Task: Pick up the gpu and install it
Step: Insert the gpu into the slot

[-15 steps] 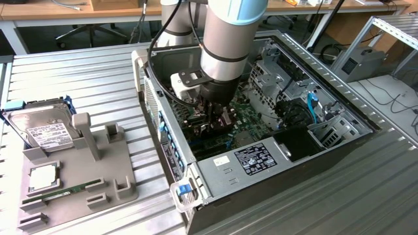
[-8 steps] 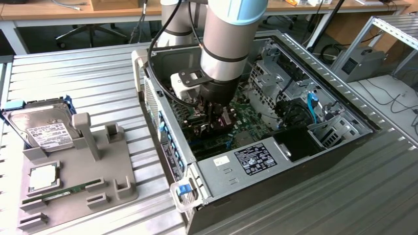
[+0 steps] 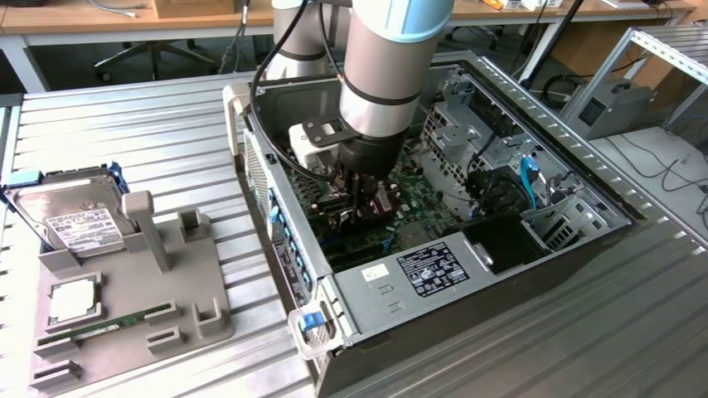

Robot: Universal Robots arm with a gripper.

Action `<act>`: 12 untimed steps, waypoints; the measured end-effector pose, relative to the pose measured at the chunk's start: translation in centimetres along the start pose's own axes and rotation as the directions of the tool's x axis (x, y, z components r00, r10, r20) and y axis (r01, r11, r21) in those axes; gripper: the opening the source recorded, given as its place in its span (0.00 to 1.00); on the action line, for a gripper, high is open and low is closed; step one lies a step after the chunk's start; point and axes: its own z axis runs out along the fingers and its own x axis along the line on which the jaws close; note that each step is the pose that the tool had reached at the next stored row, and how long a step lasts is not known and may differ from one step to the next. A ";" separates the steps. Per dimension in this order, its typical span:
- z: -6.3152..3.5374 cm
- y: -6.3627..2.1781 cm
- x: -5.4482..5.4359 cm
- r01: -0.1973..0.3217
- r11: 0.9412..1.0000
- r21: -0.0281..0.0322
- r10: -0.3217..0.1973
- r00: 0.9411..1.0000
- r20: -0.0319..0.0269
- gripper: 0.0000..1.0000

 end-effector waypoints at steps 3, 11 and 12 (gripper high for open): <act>0.00 0.00 0.0 0.000 1.000 0.000 0.000 1.000 0.000 0.27; 0.00 0.00 0.0 0.000 1.000 0.000 0.000 1.000 0.000 0.27; 0.00 0.00 0.0 0.000 1.000 0.000 0.000 1.000 0.000 0.27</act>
